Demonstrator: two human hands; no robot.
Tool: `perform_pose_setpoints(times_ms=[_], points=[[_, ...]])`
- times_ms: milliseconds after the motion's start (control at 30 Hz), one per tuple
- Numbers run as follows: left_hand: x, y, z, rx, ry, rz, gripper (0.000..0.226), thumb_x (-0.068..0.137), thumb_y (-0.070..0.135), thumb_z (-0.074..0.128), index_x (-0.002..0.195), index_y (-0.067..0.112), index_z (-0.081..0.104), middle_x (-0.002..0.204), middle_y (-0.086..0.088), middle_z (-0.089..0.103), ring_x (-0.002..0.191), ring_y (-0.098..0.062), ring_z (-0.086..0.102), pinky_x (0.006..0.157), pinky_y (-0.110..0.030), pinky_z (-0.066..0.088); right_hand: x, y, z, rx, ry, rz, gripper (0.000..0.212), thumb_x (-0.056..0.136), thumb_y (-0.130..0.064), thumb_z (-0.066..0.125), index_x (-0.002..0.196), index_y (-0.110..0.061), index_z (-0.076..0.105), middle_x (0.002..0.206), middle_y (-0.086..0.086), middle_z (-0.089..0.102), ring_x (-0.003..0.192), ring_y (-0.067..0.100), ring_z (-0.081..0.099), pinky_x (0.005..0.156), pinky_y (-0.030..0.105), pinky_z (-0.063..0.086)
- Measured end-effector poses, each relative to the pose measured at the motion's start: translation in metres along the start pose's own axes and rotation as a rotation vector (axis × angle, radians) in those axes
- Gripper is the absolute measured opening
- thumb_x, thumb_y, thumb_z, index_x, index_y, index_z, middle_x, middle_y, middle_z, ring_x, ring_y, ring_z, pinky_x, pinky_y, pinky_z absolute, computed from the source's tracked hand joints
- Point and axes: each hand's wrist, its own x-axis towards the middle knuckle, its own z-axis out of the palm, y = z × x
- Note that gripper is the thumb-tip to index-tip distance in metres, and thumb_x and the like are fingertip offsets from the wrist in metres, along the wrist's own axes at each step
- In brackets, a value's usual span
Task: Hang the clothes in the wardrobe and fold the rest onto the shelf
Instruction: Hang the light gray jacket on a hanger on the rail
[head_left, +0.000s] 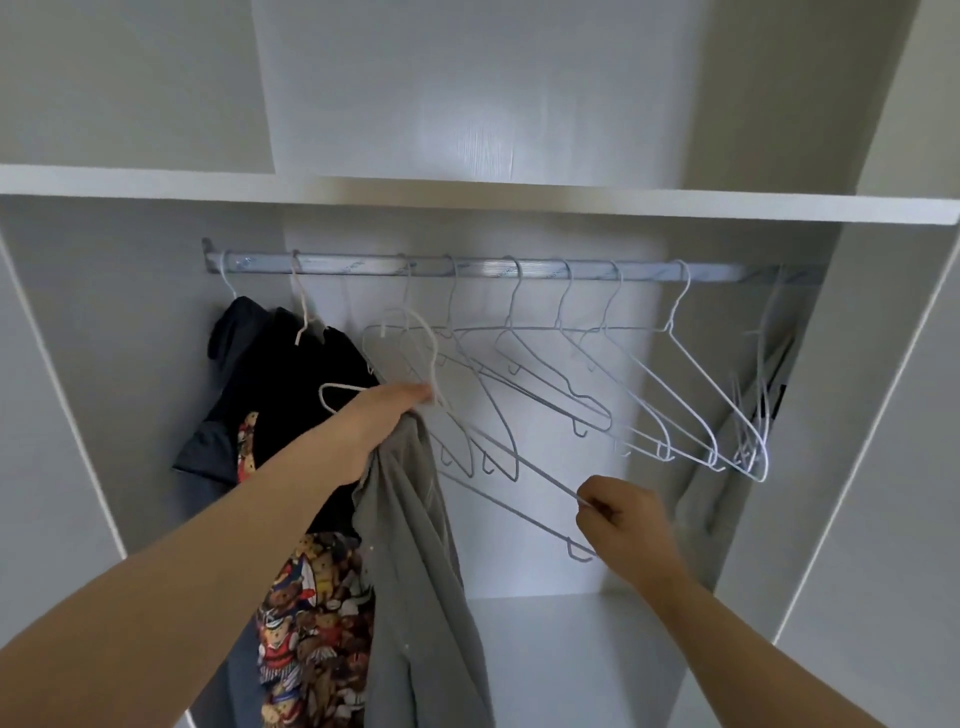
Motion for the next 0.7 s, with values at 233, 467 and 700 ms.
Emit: perform_pose_setpoints(times_ms=[233, 467, 700], points=[[-0.009, -0.014, 0.035, 0.468, -0.023, 0.377, 0.040, 0.097, 0.033, 0.042, 0.061, 0.017, 0.046, 0.055, 0.003, 0.041, 0.053, -0.010, 0.037, 0.052, -0.023, 0.029, 0.015, -0.016, 0.010, -0.165, -0.195, 0.090, 0.018, 0.088, -0.012, 0.049, 0.088, -0.027, 0.038, 0.060, -0.005, 0.051, 0.049, 0.011, 0.045, 0.050, 0.019, 0.036], [-0.013, -0.010, 0.028, 0.403, -0.067, 0.317, 0.024, 0.084, 0.027, 0.067, 0.101, 0.023, 0.051, 0.079, 0.001, 0.054, 0.065, -0.006, 0.049, 0.054, -0.014, 0.041, 0.046, -0.056, 0.035, 0.457, -0.191, 0.313, 0.010, 0.092, -0.025, 0.055, 0.086, -0.017, 0.057, 0.046, -0.014, 0.047, 0.040, 0.001, 0.042, 0.043, 0.009, 0.033], [-0.017, 0.000, -0.058, 0.772, -0.042, 0.294, 0.039, 0.078, 0.018, 0.073, 0.109, 0.026, 0.051, 0.090, 0.007, 0.050, 0.082, -0.007, 0.050, 0.066, -0.016, 0.042, 0.040, -0.041, 0.035, 0.764, 0.032, 0.431, 0.026, 0.091, -0.022, 0.058, 0.068, -0.012, 0.064, 0.038, -0.005, 0.032, 0.034, 0.005, 0.026, 0.036, 0.015, 0.024]])
